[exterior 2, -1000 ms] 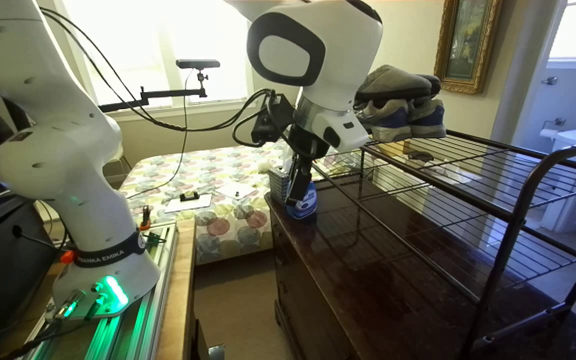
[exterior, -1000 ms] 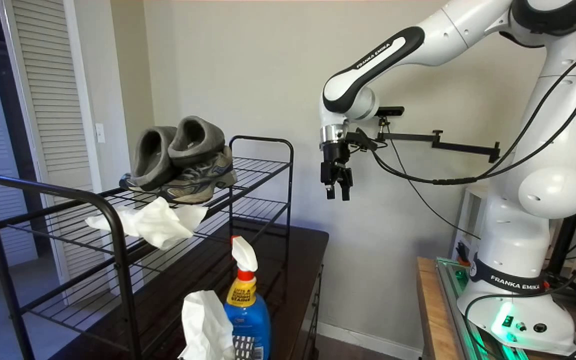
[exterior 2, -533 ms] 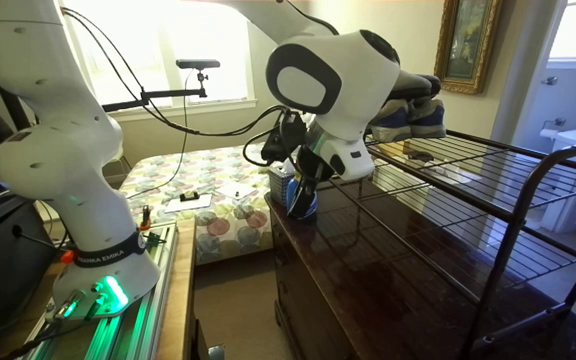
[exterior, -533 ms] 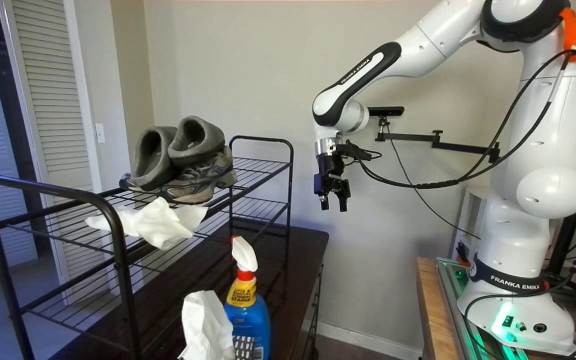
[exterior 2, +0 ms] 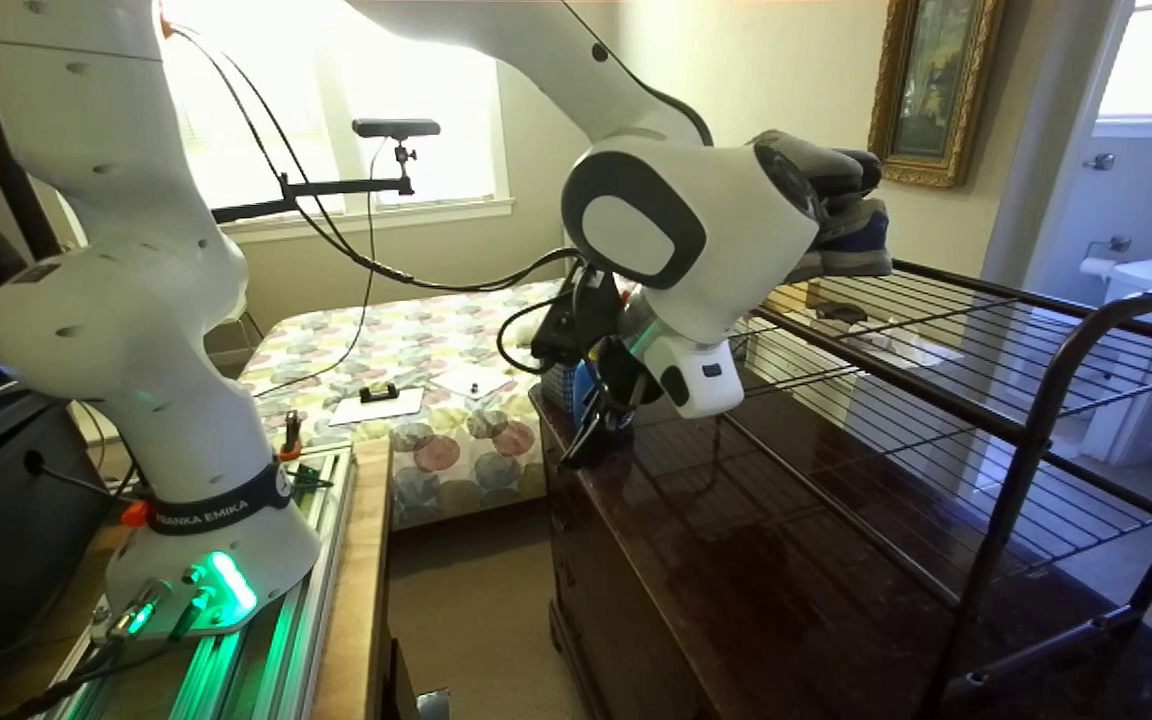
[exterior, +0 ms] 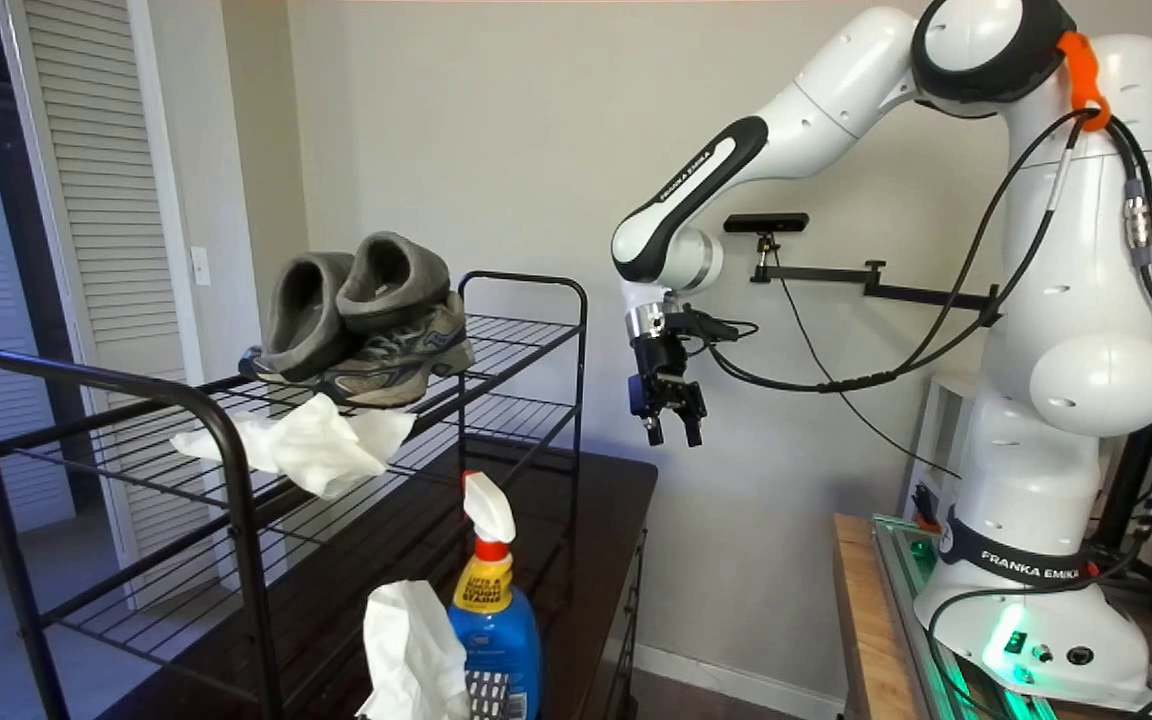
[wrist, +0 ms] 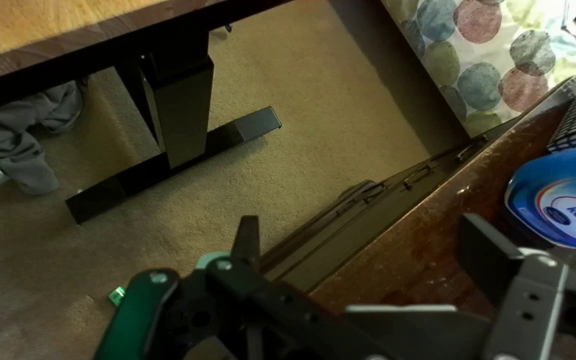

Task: Put the blue bottle on the rack

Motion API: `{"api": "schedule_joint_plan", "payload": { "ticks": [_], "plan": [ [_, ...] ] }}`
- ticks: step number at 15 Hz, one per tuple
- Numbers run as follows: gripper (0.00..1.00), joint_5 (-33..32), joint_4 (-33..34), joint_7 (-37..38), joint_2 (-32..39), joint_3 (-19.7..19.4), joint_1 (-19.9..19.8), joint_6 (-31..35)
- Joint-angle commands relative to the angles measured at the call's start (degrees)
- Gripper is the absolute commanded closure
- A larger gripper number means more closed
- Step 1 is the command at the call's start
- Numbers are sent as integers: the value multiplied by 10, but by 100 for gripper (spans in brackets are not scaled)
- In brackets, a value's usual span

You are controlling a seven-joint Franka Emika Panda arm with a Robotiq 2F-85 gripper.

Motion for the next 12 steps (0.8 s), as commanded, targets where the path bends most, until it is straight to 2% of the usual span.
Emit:
{"api": "schedule_joint_plan", "payload": {
  "ticks": [1, 12],
  "plan": [
    [0, 12, 29, 15, 34, 12, -15, -31],
    [0, 10, 90, 50, 129, 14, -37, -100]
  ]
}}
